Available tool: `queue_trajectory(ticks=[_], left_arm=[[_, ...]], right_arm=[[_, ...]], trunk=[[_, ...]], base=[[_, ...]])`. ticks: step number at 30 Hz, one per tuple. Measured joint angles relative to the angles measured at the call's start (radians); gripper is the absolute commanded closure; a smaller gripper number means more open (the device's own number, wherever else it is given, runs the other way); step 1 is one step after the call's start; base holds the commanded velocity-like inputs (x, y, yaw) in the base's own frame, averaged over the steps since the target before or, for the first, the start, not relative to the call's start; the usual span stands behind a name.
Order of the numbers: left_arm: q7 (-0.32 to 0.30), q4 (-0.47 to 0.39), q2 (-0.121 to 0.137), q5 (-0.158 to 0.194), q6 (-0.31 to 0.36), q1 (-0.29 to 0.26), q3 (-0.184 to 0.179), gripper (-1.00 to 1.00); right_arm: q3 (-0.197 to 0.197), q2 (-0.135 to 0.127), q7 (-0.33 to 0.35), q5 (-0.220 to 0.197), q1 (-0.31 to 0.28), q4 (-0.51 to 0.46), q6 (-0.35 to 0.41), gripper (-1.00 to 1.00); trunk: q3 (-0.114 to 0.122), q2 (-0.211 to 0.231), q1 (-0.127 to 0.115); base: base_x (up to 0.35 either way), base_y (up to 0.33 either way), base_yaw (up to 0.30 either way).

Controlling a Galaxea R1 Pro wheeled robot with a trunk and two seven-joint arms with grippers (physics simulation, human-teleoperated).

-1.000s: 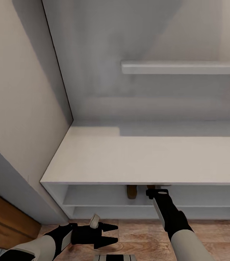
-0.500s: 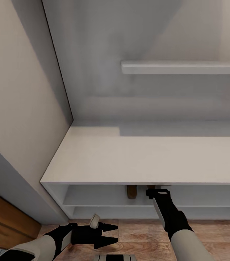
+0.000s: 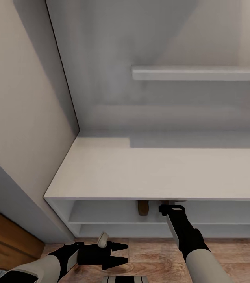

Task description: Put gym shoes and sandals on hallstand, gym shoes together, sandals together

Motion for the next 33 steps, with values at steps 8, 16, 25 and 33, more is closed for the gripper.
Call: queue_trajectory(ticks=[8, 16, 25, 33], left_arm=[[0.000, 0.000, 0.000, 0.000, 0.000, 0.000, 0.000, -1.00], [0.000, 0.000, 0.000, 0.000, 0.000, 0.000, 0.000, -1.00], [0.000, 0.000, 0.000, 0.000, 0.000, 0.000, 0.000, -1.00], [0.000, 0.000, 0.000, 0.000, 0.000, 0.000, 0.000, -1.00]], right_arm=[[0.000, 0.000, 0.000, 0.000, 0.000, 0.000, 0.000, -1.00], [0.000, 0.000, 0.000, 0.000, 0.000, -0.001, 0.000, -1.00], [0.000, 0.000, 0.000, 0.000, 0.000, 0.000, 0.000, -1.00], [0.000, 0.000, 0.000, 0.000, 0.000, -0.001, 0.000, -1.00]], trunk=[[0.000, 0.000, 0.000], [0.000, 0.000, 0.001], [0.000, 0.000, 0.001], [0.000, 0.000, 0.001]], base=[[-0.015, 0.000, 0.000], [-0.254, 0.000, 0.000], [-0.330, 0.000, 0.000], [-0.338, 0.000, 0.000]])
